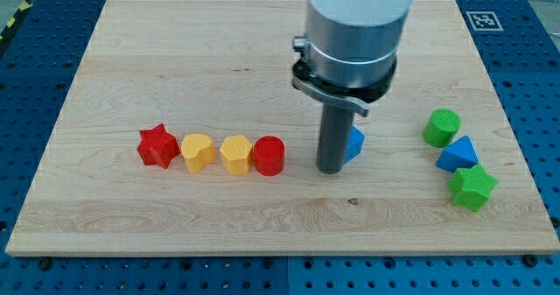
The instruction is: Move the blue cube to the green circle
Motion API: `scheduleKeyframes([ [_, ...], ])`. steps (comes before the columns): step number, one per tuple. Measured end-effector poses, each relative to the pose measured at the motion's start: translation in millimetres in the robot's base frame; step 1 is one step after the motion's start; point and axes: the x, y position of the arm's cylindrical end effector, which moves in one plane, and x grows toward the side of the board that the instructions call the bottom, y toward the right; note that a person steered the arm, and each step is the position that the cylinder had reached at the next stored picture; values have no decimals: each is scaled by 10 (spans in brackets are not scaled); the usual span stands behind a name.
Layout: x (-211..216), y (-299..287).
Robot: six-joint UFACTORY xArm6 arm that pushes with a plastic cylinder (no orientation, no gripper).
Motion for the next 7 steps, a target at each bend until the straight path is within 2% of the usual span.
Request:
scheduleKeyframes([
  [2,61,263],
  [4,57,233],
  [7,-211,172],
])
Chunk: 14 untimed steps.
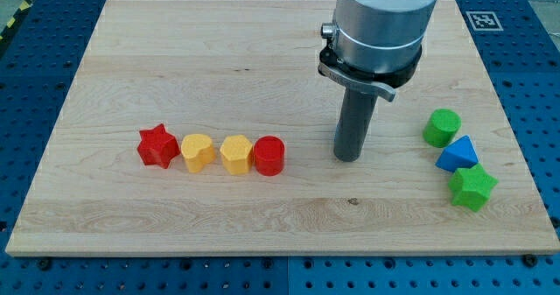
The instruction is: Move the blue cube to the green circle
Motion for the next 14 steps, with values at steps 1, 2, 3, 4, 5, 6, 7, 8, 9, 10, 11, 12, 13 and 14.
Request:
scheduleKeyframes([
  [1,-126,0],
  [2,-302,0],
  [3,-427,-3],
  [4,-569,-305],
  [5,-820,-459],
  [6,-804,-411],
  [7,-740,-303],
  [8,-739,-135],
  [9,-739,126],
  [10,-739,402],
  [11,-734,509],
  [12,-589,192],
  [13,-504,127],
  [14,-504,410],
])
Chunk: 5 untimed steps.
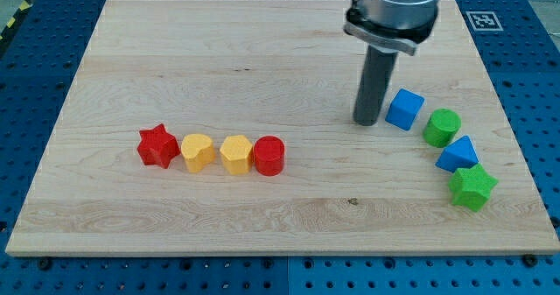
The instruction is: Move the blue cube to the green circle
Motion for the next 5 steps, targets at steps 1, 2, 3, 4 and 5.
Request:
scheduleKeyframes([
  [1,0,231],
  [2,0,255],
  [3,-2,244],
  [4,-98,209],
  [5,-237,209],
])
